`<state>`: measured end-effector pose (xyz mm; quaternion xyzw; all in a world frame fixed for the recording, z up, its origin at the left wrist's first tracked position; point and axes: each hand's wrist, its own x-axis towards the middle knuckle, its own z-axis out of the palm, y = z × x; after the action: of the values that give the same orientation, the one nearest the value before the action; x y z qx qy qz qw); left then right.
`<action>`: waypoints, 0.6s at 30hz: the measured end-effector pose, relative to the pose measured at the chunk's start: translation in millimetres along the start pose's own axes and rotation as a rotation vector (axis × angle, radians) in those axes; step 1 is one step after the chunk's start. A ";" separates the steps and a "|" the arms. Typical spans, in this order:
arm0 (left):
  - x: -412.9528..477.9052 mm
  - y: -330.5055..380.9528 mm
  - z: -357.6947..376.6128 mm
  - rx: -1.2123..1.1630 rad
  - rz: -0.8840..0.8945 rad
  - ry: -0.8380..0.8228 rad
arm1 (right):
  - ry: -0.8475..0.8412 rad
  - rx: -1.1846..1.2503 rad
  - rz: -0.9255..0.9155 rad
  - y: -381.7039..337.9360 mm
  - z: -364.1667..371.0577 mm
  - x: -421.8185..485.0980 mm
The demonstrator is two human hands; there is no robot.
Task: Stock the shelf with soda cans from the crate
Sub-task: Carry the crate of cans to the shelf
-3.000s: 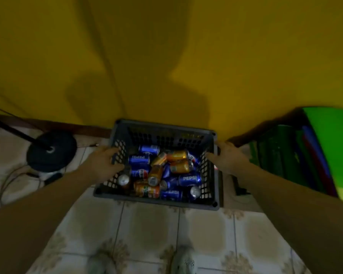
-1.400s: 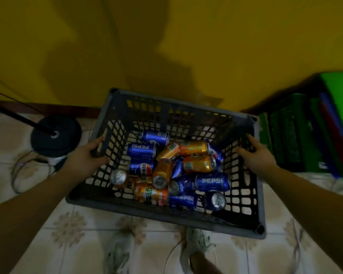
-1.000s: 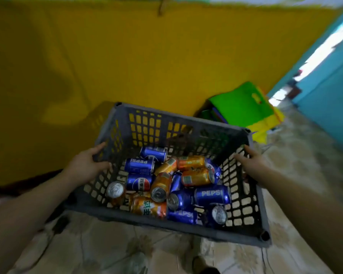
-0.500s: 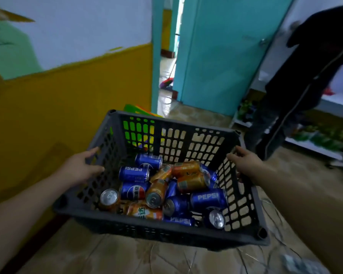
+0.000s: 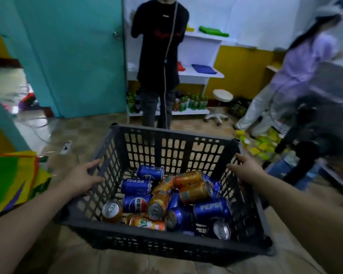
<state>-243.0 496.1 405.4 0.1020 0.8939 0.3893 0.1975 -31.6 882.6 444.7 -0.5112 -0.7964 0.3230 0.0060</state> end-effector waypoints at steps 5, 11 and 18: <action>34.5 58.2 49.3 0.115 0.144 -0.193 | 0.143 0.135 0.218 83.5 -25.3 -19.3; 36.5 133.1 122.0 0.203 0.304 -0.426 | 0.307 0.352 0.473 172.7 -49.3 -96.4; 5.1 182.1 210.3 0.314 0.425 -0.640 | 0.515 0.368 0.714 247.8 -66.8 -160.9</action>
<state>-151.4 758.8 407.9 0.4290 0.7950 0.2290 0.3626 268.7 851.4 420.1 -0.8068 -0.4730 0.3036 0.1821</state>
